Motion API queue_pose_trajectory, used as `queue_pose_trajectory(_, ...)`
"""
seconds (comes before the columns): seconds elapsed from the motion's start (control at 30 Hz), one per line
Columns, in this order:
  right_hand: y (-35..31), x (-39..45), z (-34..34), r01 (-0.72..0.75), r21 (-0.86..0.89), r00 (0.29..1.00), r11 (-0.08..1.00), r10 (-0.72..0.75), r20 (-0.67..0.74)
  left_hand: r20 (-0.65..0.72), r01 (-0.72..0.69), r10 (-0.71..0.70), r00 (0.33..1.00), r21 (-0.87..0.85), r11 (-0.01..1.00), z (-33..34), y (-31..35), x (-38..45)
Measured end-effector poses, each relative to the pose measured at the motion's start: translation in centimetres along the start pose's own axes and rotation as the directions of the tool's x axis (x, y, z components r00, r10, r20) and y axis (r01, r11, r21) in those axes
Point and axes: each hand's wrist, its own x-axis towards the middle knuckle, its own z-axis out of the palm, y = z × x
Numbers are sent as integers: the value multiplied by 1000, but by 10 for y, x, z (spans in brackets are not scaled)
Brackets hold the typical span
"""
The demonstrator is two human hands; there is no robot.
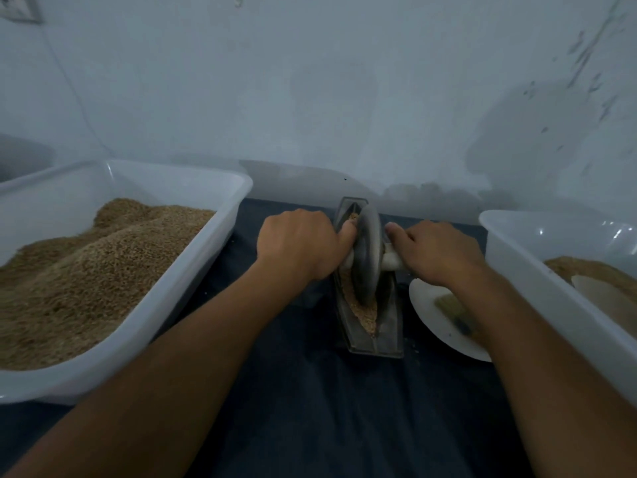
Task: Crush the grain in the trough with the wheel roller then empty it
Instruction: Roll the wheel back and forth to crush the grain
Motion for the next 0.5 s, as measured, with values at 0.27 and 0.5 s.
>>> queue_pose_trajectory(0.27, -3, -6, -22, 4, 209, 922, 978, -84, 377, 189, -50, 53, 981, -21, 999, -13, -8, 10)
queue_pose_trajectory(0.5, -9, -16, -40, -88, 199, 822, 976, -42, 569, 275, -118, 116, 955, -9, 993, -24, -1, 9)
